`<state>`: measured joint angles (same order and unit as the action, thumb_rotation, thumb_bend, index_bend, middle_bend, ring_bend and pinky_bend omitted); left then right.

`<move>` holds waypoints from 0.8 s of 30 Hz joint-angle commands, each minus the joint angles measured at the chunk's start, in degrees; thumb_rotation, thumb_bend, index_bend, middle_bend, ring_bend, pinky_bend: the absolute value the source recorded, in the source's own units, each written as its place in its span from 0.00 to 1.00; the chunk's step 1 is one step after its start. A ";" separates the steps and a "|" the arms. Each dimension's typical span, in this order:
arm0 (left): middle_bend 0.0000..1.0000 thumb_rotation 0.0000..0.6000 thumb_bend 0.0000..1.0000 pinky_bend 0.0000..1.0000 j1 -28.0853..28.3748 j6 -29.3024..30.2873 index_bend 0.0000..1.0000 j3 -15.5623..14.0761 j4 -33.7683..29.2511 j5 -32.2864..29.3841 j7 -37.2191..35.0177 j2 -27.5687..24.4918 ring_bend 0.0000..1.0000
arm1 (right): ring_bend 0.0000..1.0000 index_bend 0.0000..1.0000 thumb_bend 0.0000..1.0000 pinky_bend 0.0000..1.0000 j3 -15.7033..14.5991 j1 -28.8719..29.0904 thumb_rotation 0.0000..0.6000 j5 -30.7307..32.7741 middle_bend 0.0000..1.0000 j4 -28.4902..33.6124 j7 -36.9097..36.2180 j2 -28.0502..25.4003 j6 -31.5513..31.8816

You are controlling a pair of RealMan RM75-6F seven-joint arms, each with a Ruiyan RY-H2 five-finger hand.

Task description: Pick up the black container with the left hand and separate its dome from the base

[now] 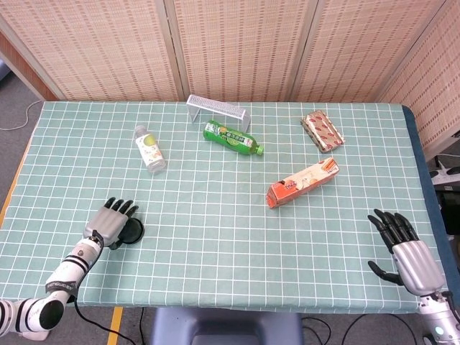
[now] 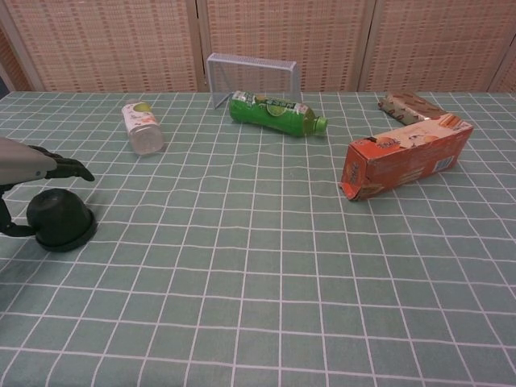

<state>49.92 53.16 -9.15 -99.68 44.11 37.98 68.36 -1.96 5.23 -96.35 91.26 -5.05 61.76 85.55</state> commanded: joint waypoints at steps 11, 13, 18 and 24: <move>0.26 1.00 0.31 0.02 -2.02 1.53 0.18 1.04 1.71 2.54 0.54 1.93 0.10 | 0.00 0.00 0.17 0.00 -0.02 -0.03 1.00 0.06 0.00 0.13 -0.27 -0.28 0.05; 0.29 1.00 0.31 0.02 -2.13 1.48 0.23 1.18 1.72 2.45 0.70 1.93 0.13 | 0.00 0.00 0.17 0.00 -0.01 0.00 1.00 0.10 0.00 0.16 -0.27 -0.31 -0.01; 0.41 1.00 0.32 0.04 -2.33 1.57 0.34 1.44 1.87 2.31 1.10 2.04 0.22 | 0.00 0.00 0.17 0.00 -0.01 -0.02 1.00 0.06 0.00 0.26 -0.28 -0.37 0.05; 0.57 1.00 0.34 0.07 -2.97 2.12 0.53 1.91 2.35 3.51 0.97 2.39 0.31 | 0.00 0.00 0.17 0.00 -0.05 0.03 1.00 0.05 0.00 0.37 0.01 -0.29 -0.11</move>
<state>47.17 55.07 -7.40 -97.46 47.22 39.17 70.66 -2.01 5.25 -96.29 91.63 -5.05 61.46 85.44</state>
